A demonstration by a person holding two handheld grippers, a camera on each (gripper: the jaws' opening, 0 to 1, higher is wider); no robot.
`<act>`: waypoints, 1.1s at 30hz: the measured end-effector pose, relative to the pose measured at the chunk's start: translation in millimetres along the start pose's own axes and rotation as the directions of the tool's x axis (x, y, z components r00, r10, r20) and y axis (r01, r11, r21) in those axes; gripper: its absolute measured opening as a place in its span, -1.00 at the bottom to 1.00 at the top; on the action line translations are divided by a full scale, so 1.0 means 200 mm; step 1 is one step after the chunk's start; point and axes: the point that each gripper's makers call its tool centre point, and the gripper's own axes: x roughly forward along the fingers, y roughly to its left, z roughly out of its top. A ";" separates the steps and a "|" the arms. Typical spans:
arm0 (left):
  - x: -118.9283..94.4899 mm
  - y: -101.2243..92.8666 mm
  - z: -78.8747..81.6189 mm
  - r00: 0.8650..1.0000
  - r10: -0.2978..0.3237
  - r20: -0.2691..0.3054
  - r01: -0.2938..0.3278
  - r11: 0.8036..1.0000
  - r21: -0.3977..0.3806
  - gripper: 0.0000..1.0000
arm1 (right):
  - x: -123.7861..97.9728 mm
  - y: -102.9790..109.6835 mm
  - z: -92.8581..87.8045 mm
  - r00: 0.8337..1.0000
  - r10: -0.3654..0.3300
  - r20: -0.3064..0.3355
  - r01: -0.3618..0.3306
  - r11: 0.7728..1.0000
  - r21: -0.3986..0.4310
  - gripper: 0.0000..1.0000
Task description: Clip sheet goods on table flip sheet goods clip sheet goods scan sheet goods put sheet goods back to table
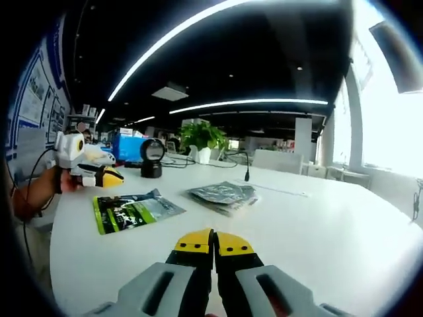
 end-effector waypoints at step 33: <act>0.00 0.00 0.00 1.000 -0.006 0.004 0.006 1.000 0.007 -1.00 | 0.00 0.01 -0.02 1.000 -0.004 -0.020 0.003 1.000 -0.027 -1.00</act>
